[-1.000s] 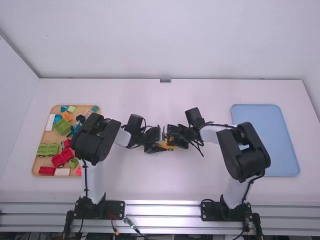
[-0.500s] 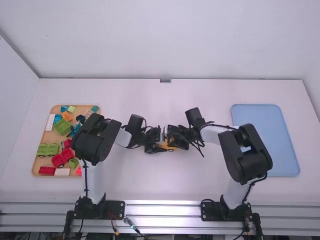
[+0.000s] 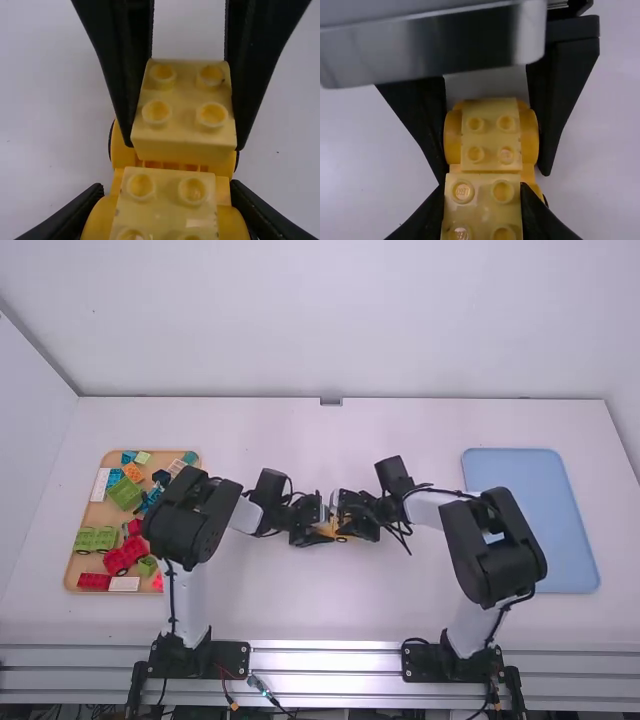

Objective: Assemble lego blocks to make yellow taxi

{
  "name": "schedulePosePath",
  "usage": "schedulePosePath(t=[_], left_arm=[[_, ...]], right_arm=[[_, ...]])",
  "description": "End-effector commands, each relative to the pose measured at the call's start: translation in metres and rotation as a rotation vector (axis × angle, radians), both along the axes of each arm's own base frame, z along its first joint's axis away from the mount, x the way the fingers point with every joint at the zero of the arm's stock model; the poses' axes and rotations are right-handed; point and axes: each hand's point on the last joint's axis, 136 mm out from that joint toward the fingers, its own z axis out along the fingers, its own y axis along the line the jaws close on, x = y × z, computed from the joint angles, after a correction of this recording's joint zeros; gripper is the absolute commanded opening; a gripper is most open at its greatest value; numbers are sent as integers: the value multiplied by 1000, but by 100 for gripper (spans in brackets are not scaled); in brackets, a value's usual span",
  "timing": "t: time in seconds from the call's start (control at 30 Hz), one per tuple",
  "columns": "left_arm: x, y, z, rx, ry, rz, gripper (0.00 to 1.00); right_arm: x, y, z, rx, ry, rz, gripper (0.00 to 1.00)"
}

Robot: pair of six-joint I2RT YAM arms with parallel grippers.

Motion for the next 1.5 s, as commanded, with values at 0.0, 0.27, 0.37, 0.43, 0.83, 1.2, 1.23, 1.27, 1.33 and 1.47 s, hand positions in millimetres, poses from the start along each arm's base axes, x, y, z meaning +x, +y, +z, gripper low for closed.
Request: schedulePosePath(t=[0.0,0.27,0.37,0.43,0.83,1.2,1.23,1.27,1.33,1.47], left_arm=[[-1,8,-17,58,11,28,60],[-2,8,-17,56,14,26,60],[-2,8,-17,57,15,27,60],[-2,8,-17,56,15,27,60],[-2,8,-17,56,17,26,61],[-3,8,-18,58,23,26,60],[-3,8,-18,59,22,26,60],[-3,8,-18,59,22,26,60],[-3,8,-18,59,22,26,60],[-3,8,-18,59,23,26,60]], right_arm=[[-2,2,5,18,-3,7,25],[-4,4,0,12,-33,13,25],[-6,7,-4,16,-42,2,25],[-5,6,-4,20,-37,-11,25],[-1,0,-5,17,-34,-30,45],[8,0,0,36,-60,-51,63],[10,-1,3,42,-68,-56,64],[11,0,5,53,-65,-63,65],[10,3,12,83,-67,-50,67],[11,3,19,117,-64,-46,68]])
